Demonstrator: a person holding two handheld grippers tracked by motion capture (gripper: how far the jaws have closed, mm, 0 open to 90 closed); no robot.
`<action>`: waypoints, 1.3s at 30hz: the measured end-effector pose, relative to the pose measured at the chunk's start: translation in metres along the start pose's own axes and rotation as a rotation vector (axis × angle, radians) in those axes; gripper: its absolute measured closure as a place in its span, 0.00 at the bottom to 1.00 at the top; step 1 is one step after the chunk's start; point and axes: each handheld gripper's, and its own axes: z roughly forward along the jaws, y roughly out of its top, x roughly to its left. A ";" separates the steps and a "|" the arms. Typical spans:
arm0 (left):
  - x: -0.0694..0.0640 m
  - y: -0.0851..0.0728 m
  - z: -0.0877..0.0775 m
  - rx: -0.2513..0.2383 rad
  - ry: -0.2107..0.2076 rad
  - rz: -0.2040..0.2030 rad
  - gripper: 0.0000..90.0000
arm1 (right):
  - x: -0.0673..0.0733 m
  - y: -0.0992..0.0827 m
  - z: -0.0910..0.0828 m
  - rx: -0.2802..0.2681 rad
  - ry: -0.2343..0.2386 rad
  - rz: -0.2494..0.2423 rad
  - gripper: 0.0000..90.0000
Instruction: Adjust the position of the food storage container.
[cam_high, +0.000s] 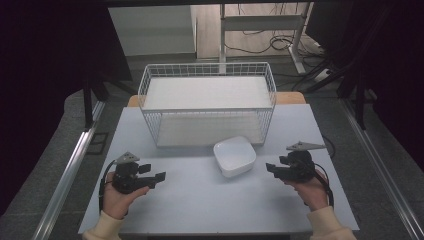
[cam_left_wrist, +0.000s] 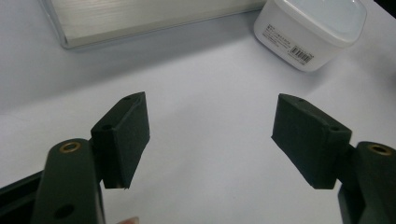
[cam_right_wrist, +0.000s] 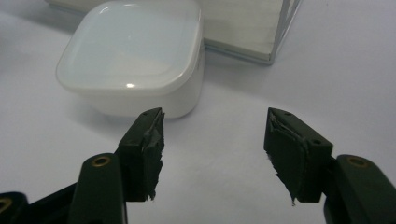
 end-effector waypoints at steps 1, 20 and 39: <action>0.000 0.000 0.000 0.001 0.000 0.000 0.30 | -0.001 0.003 0.002 0.003 0.000 0.003 0.45; 0.000 -0.001 0.003 0.009 -0.025 -0.004 0.29 | -0.005 0.058 0.050 0.134 -0.002 -0.055 0.93; 0.001 -0.002 0.004 0.010 -0.011 0.005 0.30 | 0.006 0.065 0.094 0.167 -0.049 -0.185 1.00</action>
